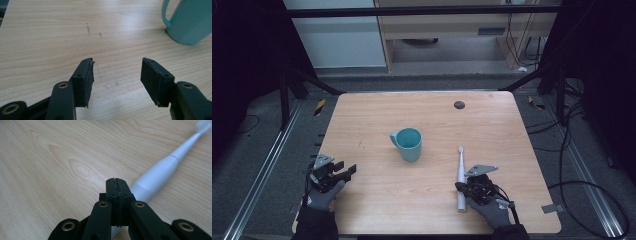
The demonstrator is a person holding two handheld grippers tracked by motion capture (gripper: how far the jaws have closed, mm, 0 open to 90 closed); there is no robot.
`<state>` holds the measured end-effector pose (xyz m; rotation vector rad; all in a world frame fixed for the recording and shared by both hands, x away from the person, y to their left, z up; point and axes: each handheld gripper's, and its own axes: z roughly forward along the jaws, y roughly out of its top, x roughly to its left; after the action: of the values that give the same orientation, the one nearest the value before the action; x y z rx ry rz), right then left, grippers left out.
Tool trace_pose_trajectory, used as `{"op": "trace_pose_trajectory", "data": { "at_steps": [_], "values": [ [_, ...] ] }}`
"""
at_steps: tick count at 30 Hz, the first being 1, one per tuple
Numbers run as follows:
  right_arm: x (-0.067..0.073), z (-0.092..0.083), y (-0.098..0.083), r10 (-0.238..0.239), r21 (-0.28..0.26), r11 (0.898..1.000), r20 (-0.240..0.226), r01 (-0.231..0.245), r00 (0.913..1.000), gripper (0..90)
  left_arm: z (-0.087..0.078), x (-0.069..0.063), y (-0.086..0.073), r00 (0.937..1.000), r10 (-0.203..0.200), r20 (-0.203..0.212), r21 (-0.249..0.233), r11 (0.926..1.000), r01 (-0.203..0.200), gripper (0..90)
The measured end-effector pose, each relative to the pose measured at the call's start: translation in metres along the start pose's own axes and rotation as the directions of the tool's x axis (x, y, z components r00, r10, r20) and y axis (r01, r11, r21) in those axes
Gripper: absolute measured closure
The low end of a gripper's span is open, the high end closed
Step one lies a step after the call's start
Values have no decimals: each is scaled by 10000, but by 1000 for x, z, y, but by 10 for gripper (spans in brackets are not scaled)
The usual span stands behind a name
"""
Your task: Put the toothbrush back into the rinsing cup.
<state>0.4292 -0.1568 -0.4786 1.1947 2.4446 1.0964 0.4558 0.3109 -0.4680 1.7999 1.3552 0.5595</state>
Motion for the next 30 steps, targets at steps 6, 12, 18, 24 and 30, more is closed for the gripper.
{"op": "trace_pose_trajectory", "data": {
  "at_steps": [6,12,18,24,30],
  "values": [
    [-2,-1,-2,-4,107,9999,80,3,10000,900,0,0,0,10000,15,-14,33,10000,-15,432],
    [-5,-12,0,130,-398,9991,313,-118,9994,900,0,0,0,10000,27,4,22,10000,-27,432],
    [-20,-21,-9,559,-358,9980,1091,-523,9925,900,0,0,0,10000,28,-7,67,10000,-28,432],
    [-31,-22,-19,803,56,9966,1491,-821,9856,900,0,0,0,10000,11,-6,36,10000,-11,432],
    [-32,-23,-21,846,144,9960,1580,-880,9838,900,-1,1,0,10000,-31,-25,26,10000,31,431]
  ]
}}
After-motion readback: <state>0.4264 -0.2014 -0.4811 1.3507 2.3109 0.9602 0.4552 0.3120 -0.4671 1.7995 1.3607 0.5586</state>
